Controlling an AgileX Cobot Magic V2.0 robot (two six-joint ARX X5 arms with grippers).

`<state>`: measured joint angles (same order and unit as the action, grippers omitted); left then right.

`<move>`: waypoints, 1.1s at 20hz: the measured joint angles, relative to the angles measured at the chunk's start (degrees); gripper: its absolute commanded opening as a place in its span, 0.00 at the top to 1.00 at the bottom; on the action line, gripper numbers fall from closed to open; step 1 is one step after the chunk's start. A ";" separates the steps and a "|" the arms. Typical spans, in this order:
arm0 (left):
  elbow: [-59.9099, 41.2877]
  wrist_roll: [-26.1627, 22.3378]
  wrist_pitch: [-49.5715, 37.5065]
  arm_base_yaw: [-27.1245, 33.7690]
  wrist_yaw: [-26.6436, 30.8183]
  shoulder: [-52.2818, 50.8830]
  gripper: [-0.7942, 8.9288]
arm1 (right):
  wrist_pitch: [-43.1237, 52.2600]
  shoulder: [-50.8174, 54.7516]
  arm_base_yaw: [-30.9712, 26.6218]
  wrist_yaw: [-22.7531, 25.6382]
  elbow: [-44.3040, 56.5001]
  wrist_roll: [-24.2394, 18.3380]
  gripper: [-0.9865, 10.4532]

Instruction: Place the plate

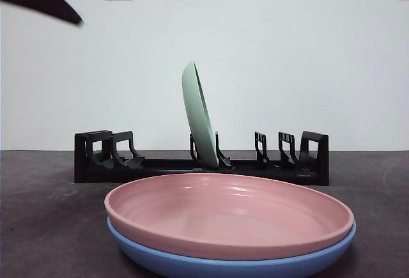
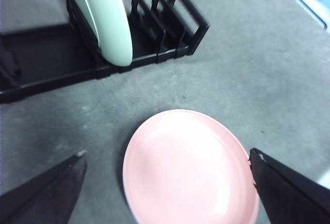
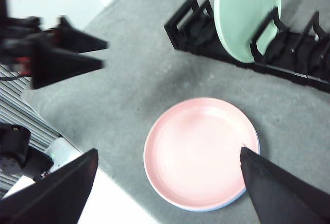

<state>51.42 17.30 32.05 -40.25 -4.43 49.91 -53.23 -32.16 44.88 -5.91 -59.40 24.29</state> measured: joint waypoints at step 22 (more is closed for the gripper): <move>14.53 -3.41 27.78 0.00 0.00 -16.37 0.41 | 18.95 -45.18 -8.98 -24.09 -17.00 -0.28 0.53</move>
<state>65.95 13.89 59.83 -40.25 -4.43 33.54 -34.28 -77.34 35.90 -30.00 -76.40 24.01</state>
